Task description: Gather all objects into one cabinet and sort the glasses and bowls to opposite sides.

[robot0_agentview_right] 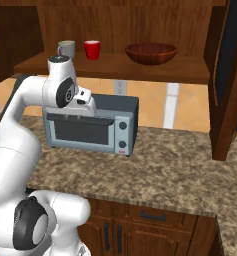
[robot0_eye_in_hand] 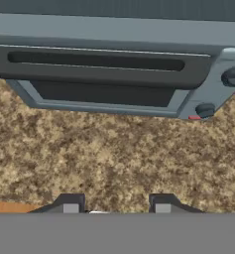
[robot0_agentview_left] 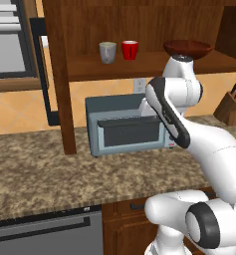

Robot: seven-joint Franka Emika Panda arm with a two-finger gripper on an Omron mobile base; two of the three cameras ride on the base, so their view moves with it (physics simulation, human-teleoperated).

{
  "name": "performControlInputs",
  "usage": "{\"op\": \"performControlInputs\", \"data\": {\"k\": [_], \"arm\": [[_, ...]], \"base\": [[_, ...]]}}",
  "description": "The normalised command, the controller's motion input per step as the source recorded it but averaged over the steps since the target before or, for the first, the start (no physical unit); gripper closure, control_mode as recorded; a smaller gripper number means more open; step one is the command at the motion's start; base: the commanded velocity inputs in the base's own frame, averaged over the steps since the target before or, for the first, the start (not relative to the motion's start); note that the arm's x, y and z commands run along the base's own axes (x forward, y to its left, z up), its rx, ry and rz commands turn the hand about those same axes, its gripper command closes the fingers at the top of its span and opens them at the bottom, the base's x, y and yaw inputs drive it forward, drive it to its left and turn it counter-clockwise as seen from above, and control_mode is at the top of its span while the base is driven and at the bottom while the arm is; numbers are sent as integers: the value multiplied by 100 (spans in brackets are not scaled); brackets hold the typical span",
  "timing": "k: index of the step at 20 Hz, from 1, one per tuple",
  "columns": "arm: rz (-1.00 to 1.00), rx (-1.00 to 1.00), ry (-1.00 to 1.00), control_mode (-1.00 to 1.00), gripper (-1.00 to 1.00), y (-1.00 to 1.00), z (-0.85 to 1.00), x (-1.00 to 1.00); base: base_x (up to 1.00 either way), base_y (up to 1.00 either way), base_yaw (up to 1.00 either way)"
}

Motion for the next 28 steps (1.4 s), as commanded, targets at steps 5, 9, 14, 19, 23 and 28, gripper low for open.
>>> {"op": "performControlInputs", "data": {"k": [5, 9, 14, 19, 23, 28], "arm": [[2, 0, -11, -100, -100, -11, 35, -18], [0, 0, -26, -100, -100, -24, 68, -49], [0, 0, -18, -100, -100, -40, 38, -78], [0, 0, -39, -100, -100, -23, 4, -100], [0, 0, -47, -100, -100, 0, 9, -100], [0, 0, -17, -100, -100, 0, 3, -34]], "base": [[0, 0, 0], [0, 0, 0], [0, 0, 0], [0, 0, 0], [0, 0, 0], [0, 0, 0]]}}
